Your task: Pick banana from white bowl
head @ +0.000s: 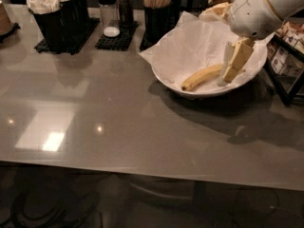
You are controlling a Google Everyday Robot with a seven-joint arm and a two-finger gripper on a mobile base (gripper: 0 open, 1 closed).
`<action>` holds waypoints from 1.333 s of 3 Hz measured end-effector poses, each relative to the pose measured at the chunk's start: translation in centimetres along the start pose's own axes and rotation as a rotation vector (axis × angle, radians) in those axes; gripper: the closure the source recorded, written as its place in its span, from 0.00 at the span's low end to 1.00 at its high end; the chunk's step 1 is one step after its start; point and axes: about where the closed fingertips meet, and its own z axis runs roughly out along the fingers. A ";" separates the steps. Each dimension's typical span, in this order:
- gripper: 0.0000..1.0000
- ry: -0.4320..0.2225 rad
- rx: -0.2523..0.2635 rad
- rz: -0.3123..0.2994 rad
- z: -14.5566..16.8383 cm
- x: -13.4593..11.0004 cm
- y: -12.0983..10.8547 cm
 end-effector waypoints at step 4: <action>0.21 -0.006 -0.004 0.031 2.7 5.5 -4.4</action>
Offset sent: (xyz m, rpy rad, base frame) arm 0.0945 -0.0454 -0.0548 0.0282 0.0663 -0.0311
